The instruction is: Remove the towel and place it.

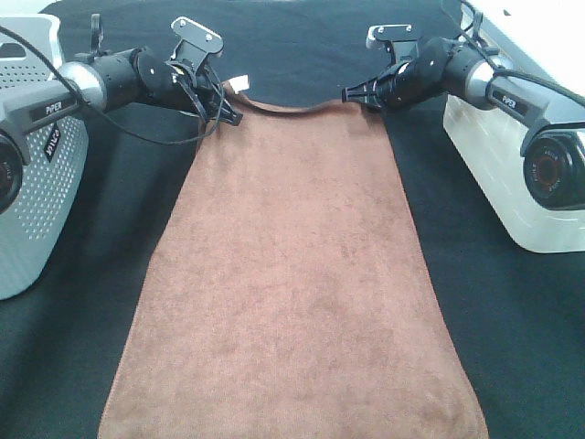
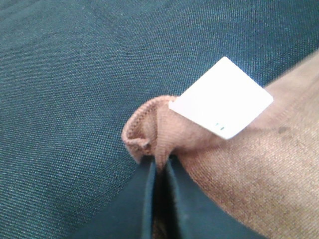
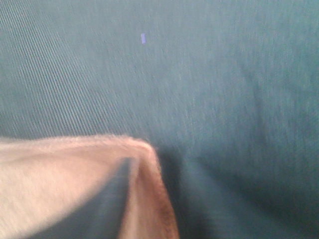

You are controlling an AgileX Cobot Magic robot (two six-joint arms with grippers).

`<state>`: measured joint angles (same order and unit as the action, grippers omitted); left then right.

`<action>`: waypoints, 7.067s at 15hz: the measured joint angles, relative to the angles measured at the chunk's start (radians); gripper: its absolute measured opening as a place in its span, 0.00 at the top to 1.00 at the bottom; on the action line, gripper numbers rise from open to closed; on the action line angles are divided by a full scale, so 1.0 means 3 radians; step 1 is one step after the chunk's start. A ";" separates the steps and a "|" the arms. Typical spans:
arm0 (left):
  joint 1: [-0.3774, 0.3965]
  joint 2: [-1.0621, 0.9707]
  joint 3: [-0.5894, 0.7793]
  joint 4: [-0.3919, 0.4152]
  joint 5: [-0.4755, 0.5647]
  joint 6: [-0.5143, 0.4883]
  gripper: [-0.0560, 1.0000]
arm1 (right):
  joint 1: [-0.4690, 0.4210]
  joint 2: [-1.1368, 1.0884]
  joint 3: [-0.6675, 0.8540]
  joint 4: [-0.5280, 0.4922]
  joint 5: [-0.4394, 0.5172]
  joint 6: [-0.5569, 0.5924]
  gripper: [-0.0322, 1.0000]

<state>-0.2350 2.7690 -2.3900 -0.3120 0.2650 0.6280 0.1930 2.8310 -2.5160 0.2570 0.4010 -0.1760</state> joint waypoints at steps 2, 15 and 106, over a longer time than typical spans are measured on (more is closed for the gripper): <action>0.0000 0.0000 0.0000 -0.0023 -0.0070 0.0000 0.81 | -0.0013 0.0000 0.0000 0.0047 -0.0083 0.0000 0.42; 0.0137 0.0027 0.0000 -0.0057 -0.0170 -0.0240 0.50 | -0.0113 0.0000 0.0000 0.0273 0.0107 0.0000 0.38; 0.1067 -0.5873 0.4153 0.0880 0.2517 -0.1760 0.23 | -0.0300 -0.7047 0.4957 -0.0697 0.2737 0.1077 0.21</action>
<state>0.0850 1.0070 -1.1440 -0.0480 1.0200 0.1000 0.1030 0.7170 -1.0290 0.0480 1.2220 0.1470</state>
